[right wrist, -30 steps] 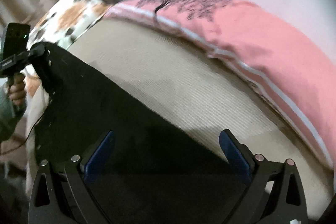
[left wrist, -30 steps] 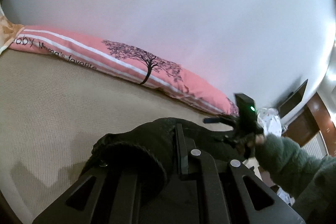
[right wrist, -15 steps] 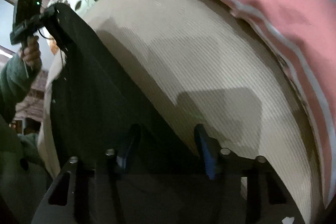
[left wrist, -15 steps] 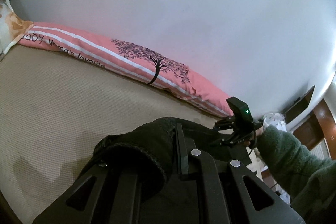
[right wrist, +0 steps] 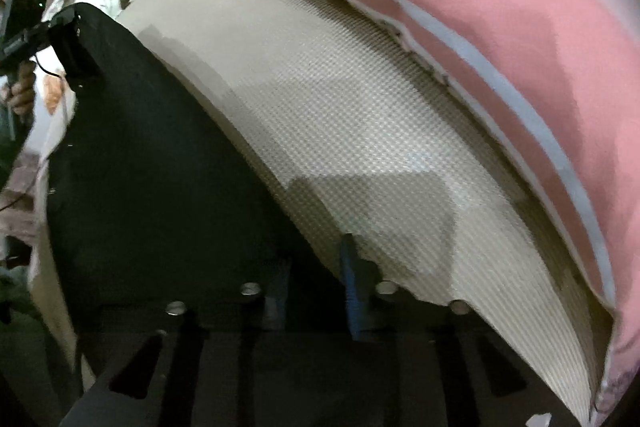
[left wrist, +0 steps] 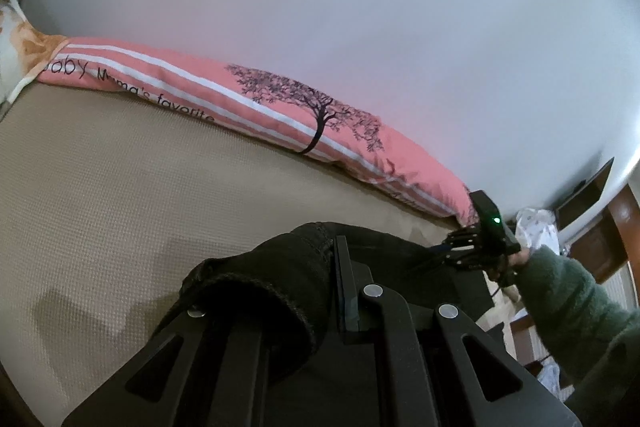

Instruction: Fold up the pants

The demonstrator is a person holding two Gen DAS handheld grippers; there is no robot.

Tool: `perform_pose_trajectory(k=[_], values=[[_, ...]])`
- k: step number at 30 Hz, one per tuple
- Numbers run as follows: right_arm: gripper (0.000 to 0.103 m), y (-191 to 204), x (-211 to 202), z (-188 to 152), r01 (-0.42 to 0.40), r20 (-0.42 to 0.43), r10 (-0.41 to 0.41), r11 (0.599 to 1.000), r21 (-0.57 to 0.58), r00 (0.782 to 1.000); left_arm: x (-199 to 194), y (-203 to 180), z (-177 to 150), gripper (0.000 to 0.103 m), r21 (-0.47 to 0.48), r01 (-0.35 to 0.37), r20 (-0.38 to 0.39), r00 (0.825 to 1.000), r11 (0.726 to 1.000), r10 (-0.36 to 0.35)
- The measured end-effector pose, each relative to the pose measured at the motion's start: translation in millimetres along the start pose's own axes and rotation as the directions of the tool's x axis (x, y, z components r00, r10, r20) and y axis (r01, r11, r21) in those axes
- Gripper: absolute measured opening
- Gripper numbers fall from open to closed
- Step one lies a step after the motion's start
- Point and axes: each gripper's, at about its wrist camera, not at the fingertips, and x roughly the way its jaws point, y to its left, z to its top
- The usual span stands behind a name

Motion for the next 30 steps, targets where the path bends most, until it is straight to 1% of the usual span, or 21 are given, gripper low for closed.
perform_pose_trajectory(k=[1,2,4,5,8,11,14,16,18,20,23,26,30], values=[[0.014,2.5,-1.8,-2.7,0.021,0.016,-0.021,1.000,0.016,1.000,2.6,1.4,0.5,0.009,0.005,-0.009,-0.004,1.000,1.000,0.009],[0.013,4.5,-3.5,-5.5,0.048,0.032,-0.048,0.998,0.027,0.998,7.2,3.9,2.2,0.009,0.010,-0.035,-0.017,0.999,0.999,0.035],[0.011,14.4,-9.8,-11.6,0.098,0.065,-0.102,0.993,0.065,0.993,13.3,8.6,4.3,0.009,0.007,-0.050,-0.031,0.998,0.999,0.050],[0.010,18.6,-13.7,-14.4,0.124,0.081,-0.130,0.989,0.077,0.988,15.4,9.6,5.3,0.009,0.011,-0.066,-0.037,0.997,0.998,0.066],[0.010,38.2,-31.6,-23.4,0.196,0.138,-0.214,0.971,0.134,0.967,15.2,6.9,5.1,0.009,0.031,-0.082,-0.038,0.996,0.996,0.083],[0.009,56.6,-52.5,-33.7,0.237,0.183,-0.266,0.957,0.169,0.946,2.6,-1.1,0.3,0.009,0.060,-0.069,-0.028,0.997,0.996,0.071],[0.009,75.6,-77.6,-48.4,0.261,0.214,-0.307,0.940,0.218,0.927,-15.1,-8.5,-5.2,0.010,0.085,-0.042,-0.028,0.999,0.995,0.044],[0.009,90.7,-90.2,-58.5,0.266,0.231,-0.323,0.932,0.244,0.918,-26.7,-13.6,-9.1,0.010,0.098,-0.025,-0.030,0.999,0.995,0.028],[0.009,107.2,-100.8,-70.0,0.266,0.242,-0.329,0.928,0.259,0.913,-40.0,-19.8,-15.5,0.010,0.121,-0.011,-0.037,0.999,0.993,0.016],[0.008,121.4,-112.0,-86.5,0.269,0.258,-0.340,0.924,0.273,0.904,-54.9,-26.3,-24.8,0.010,0.149,0.011,-0.048,0.999,0.989,-0.004],[0.008,144.0,-122.0,-114.1,0.243,0.271,-0.327,0.922,0.302,0.905,-73.5,-34.0,-41.2,0.011,0.185,0.028,-0.074,0.997,0.982,-0.015],[0.008,168.4,-124.3,-143.1,0.210,0.273,-0.302,0.924,0.321,0.913,-88.8,-39.6,-61.7,0.012,0.213,0.034,-0.103,0.995,0.976,-0.012],[0.008,192.2,-107.6,-178.5,0.140,0.248,-0.236,0.926,0.352,0.940,-103.3,-38.9,-95.6,0.014,0.226,0.040,-0.153,0.988,0.973,-0.005]])
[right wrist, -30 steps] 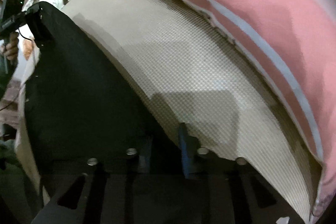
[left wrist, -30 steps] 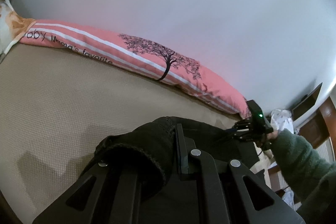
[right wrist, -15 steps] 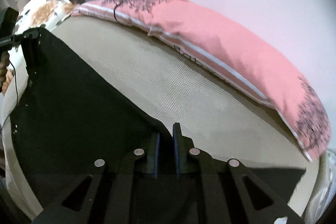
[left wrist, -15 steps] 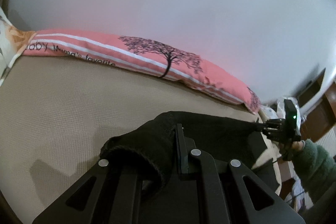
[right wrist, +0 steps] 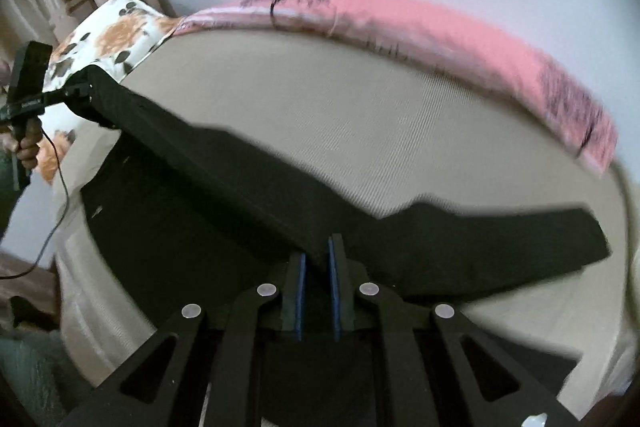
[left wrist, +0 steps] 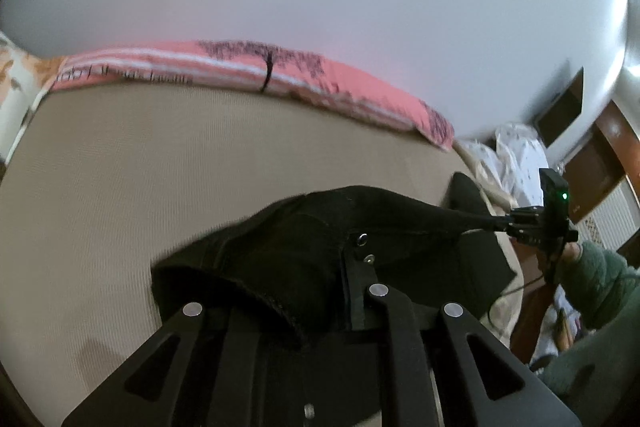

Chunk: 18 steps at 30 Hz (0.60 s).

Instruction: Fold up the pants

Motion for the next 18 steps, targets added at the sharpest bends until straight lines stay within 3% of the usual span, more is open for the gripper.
perform_pose_trajectory(k=[6,11,14,16,18], values=[[0.008,16.6,23.4,-54.3,-0.037,-0.080,0.039,0.999,0.029,0.996,10.8,5.9,-54.7,0.020,-0.032,-0.042,-0.117,0.992,0.999,0.038],[0.008,20.2,54.1,-73.2,-0.028,-0.140,0.034,0.998,0.050,0.990,24.2,8.0,-93.8,0.027,-0.035,-0.120,-0.199,0.974,0.992,0.111],[0.008,23.0,69.9,-79.7,-0.015,-0.169,0.023,0.999,0.046,0.985,28.3,4.9,-106.3,0.039,0.010,-0.220,-0.231,0.949,0.975,0.216],[0.010,23.4,72.1,-82.0,-0.019,-0.159,0.029,0.998,0.065,0.987,29.7,5.2,-109.8,0.060,0.030,-0.286,-0.239,0.928,0.958,0.285],[0.011,21.6,71.0,-82.8,-0.025,-0.153,0.039,0.995,0.093,0.987,27.1,-0.2,-112.8,0.067,0.060,-0.342,-0.226,0.910,0.938,0.346]])
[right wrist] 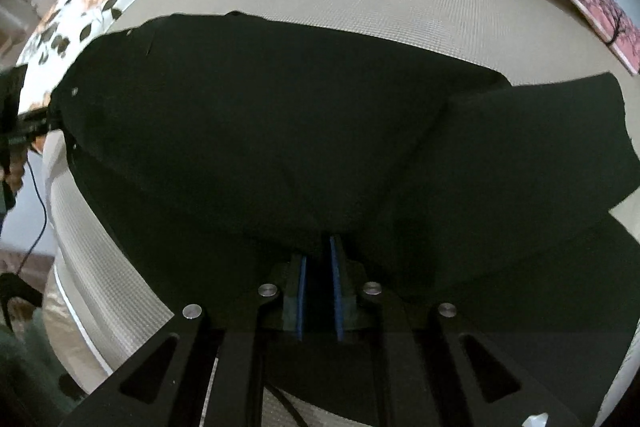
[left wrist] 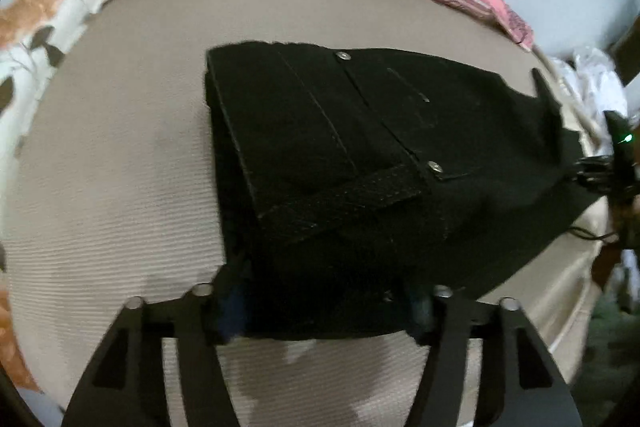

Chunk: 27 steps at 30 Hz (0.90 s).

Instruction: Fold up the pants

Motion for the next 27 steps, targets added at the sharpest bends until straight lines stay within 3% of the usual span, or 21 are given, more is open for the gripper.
perform_pose_trajectory(k=[6,10,16,19,21,24,27], values=[[0.019,2.0,-15.2,-6.3,-0.004,0.027,0.003,0.999,0.042,1.000,-9.3,-12.2,-8.0,0.071,0.033,-0.110,-0.005,0.994,0.993,0.111],[0.050,1.8,-39.3,-15.8,-0.017,0.073,0.013,0.998,0.062,0.997,-18.9,-6.8,-23.2,0.079,0.024,-0.142,-0.015,0.990,0.990,0.142],[0.049,-15.2,-58.6,-33.4,-0.046,0.122,0.029,0.989,0.139,0.992,-26.8,-3.4,-44.7,0.080,-0.042,-0.168,-0.027,0.986,0.985,0.167],[0.049,-28.4,-63.1,-42.6,-0.075,0.140,0.046,0.974,0.212,0.989,-45.1,3.1,-56.5,0.080,-0.172,-0.097,0.012,0.995,0.980,0.100],[0.050,-42.6,-64.7,-52.6,-0.118,0.164,0.074,0.954,0.276,0.984,-57.3,4.5,-61.4,0.080,-0.276,0.007,0.069,0.998,0.961,0.013],[0.050,-57.2,-58.6,-60.9,-0.184,0.188,0.122,0.914,0.362,0.975,-63.6,1.4,-63.9,0.079,-0.385,0.149,0.153,0.984,0.911,-0.096],[0.051,-64.4,-49.4,-62.8,-0.214,0.204,0.137,0.877,0.429,0.969,-51.6,3.0,-63.1,0.079,-0.492,0.260,0.187,0.964,0.831,-0.191]])
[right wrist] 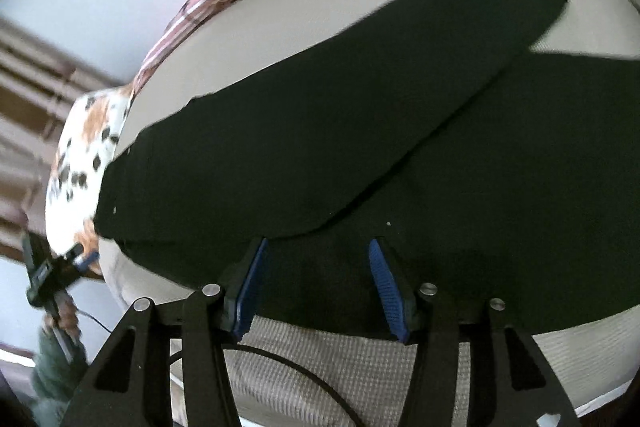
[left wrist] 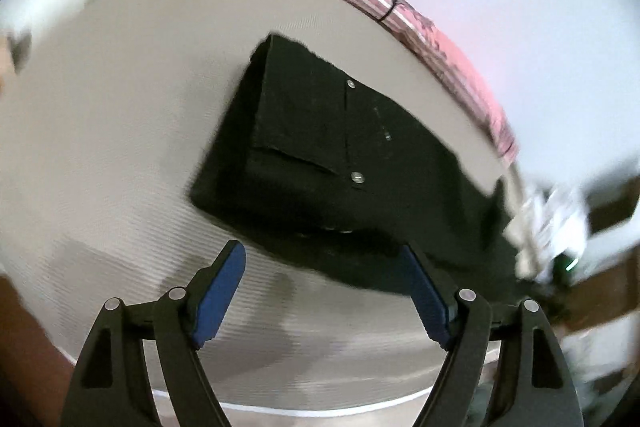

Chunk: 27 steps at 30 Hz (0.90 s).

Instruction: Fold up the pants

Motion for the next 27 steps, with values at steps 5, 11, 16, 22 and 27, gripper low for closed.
perform_pose_trajectory(k=[5,11,16,22,27], values=[[0.051,-11.5,12.9,4.1,-0.060,0.013,0.059,0.994,0.095,0.998,19.1,11.5,3.0,0.076,-0.131,0.020,-0.012,1.000,0.991,-0.021],[0.051,-22.2,23.8,15.8,-0.097,0.054,0.089,0.980,0.173,0.995,25.6,28.1,13.9,0.065,-0.264,0.066,0.021,0.998,0.962,-0.063],[0.051,-20.6,27.8,26.6,-0.115,0.069,0.104,0.975,0.189,0.992,32.2,28.8,23.1,0.055,-0.296,0.059,0.019,0.998,0.953,-0.056],[0.016,-20.4,33.4,34.0,-0.084,0.083,0.069,0.980,0.180,0.994,41.0,23.8,33.2,0.029,-0.254,-0.022,-0.007,1.000,0.967,0.021],[0.007,1.4,22.2,36.5,-0.013,0.110,0.002,0.995,0.098,0.994,41.7,3.2,50.5,0.019,-0.143,-0.090,0.002,0.996,0.986,0.091]])
